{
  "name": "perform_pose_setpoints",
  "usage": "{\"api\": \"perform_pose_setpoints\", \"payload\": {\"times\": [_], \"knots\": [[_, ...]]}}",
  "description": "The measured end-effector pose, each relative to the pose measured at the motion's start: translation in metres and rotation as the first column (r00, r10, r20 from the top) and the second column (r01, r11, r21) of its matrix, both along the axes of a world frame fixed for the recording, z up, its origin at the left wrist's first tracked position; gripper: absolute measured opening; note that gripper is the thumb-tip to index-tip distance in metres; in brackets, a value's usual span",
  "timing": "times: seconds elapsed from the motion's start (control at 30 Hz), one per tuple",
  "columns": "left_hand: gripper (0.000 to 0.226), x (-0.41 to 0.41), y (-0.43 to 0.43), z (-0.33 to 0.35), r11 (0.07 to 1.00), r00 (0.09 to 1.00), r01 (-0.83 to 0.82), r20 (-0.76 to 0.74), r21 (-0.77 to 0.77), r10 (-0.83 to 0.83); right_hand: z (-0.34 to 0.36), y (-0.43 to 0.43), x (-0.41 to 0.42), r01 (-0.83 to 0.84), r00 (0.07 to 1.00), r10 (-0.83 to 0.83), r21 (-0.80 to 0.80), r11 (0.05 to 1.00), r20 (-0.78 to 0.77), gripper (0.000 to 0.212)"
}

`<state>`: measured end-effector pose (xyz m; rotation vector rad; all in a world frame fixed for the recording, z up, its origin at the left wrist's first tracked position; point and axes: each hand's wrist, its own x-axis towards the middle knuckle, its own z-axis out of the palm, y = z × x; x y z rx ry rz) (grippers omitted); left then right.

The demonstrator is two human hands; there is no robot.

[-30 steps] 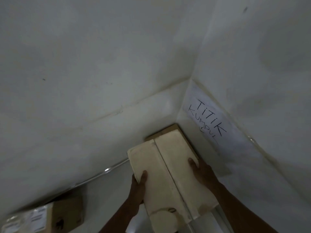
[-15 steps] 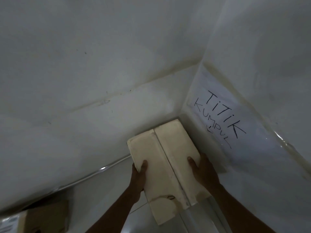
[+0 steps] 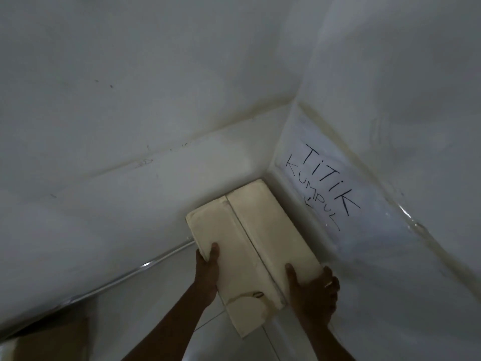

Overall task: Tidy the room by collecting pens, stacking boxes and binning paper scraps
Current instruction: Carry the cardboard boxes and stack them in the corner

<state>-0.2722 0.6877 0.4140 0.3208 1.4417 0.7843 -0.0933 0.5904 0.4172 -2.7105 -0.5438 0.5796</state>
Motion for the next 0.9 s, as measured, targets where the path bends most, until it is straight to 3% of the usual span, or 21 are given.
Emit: {"api": "perform_pose_setpoints", "payload": {"times": [0.1, 0.17, 0.37, 0.57, 0.8, 0.9], "knots": [[0.052, 0.006, 0.006, 0.003, 1.000, 1.000, 0.007, 0.005, -0.006, -0.007, 0.000, 0.006, 0.005, 0.269, 0.926, -0.235, 0.080, 0.960, -0.296, 0.108], [0.053, 0.009, 0.012, 0.003, 1.000, 1.000, 0.013, 0.016, -0.020, -0.012, -0.002, 0.013, 0.006, 0.314, 0.883, -0.261, 0.076, 0.946, -0.390, 0.102], [0.059, 0.023, 0.029, 0.006, 0.990, 0.995, 0.103, 0.012, -0.098, -0.103, -0.004, 0.027, 0.025, 0.294, 0.896, -0.237, 0.101, 0.951, -0.376, 0.097], [0.063, 0.020, 0.038, 0.000, 0.972, 0.973, 0.192, -0.101, -0.133, -0.206, -0.006, 0.034, 0.028, 0.252, 0.898, -0.205, 0.072, 0.965, -0.389, 0.099], [0.076, -0.005, 0.027, 0.016, 0.904, 0.878, 0.355, -0.248, -0.237, -0.410, 0.024, 0.024, 0.029, 0.100, 0.913, -0.134, -0.108, 0.989, -0.386, 0.097], [0.068, -0.018, 0.024, 0.040, 0.871, 0.804, 0.444, -0.335, -0.212, -0.491, 0.052, 0.027, 0.027, -0.011, 0.941, -0.031, -0.124, 0.992, -0.338, 0.101]]}}
